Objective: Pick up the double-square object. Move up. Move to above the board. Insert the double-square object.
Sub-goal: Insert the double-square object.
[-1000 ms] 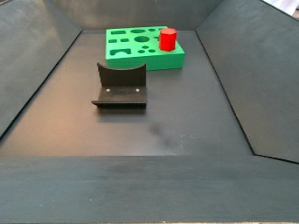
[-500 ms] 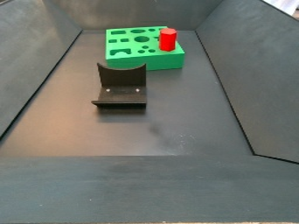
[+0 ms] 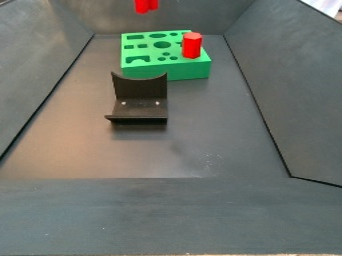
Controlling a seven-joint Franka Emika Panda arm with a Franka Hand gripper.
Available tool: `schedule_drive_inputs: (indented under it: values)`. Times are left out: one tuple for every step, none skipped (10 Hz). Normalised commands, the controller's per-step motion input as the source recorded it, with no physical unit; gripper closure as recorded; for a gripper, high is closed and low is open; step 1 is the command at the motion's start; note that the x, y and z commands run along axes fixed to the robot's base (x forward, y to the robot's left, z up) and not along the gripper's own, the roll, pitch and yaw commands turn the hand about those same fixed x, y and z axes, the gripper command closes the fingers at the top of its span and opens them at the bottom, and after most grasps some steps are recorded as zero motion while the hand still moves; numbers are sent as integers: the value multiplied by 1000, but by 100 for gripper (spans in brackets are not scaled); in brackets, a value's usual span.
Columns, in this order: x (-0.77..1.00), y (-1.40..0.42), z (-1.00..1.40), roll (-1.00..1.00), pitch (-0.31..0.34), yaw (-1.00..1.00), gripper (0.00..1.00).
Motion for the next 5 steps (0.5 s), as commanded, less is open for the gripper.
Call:
schedule_drive_inputs:
  values:
    - [597, 0, -509, 0, 41, -483, 100]
    - [503, 0, -746, 91, 71, -540, 100]
    - [340, 77, -843, 110, 44, -703, 100]
    - [243, 66, -766, 201, 21, -809, 100]
    - [217, 51, -717, 187, 11, -854, 100]
